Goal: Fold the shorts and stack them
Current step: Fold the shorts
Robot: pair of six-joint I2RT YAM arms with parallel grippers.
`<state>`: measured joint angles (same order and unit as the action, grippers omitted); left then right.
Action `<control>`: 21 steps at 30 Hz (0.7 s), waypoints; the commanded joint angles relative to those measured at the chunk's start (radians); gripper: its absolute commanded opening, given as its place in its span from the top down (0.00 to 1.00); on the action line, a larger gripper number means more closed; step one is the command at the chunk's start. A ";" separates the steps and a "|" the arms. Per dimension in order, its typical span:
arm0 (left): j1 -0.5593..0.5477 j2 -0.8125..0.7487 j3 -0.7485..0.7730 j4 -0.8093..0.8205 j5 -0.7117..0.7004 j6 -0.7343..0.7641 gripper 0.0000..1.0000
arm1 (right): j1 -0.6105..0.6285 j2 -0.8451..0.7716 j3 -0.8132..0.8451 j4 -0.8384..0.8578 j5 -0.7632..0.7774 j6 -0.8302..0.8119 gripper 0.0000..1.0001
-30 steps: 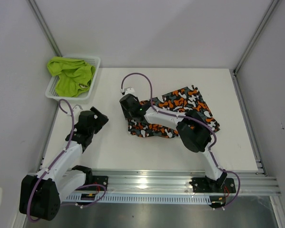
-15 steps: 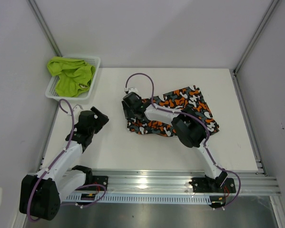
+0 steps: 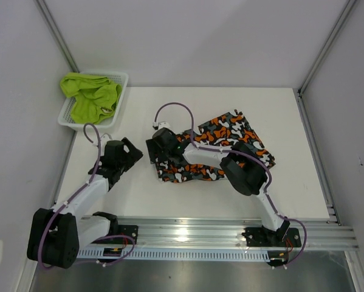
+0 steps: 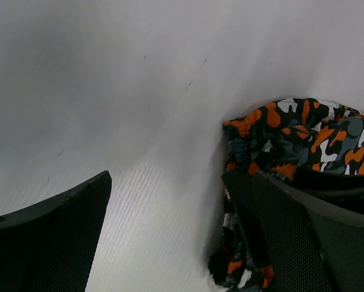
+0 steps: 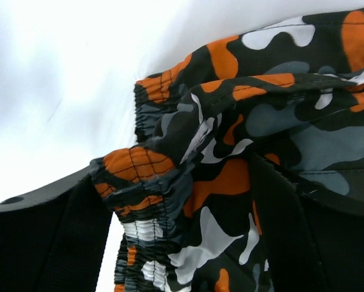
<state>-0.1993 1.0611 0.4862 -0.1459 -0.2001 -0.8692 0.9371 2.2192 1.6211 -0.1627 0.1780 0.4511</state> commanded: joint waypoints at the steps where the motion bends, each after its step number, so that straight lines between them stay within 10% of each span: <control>1: 0.005 0.040 0.017 0.075 0.073 0.047 0.01 | 0.005 -0.085 -0.070 0.026 -0.058 0.058 0.12; 21: -0.009 -0.004 -0.011 0.129 0.192 0.019 0.01 | -0.148 -0.446 -0.291 0.060 -0.132 0.008 0.17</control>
<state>-0.2012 1.1061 0.4835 -0.0658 -0.0364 -0.8387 0.8165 1.7927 1.3418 -0.0711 0.0433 0.4706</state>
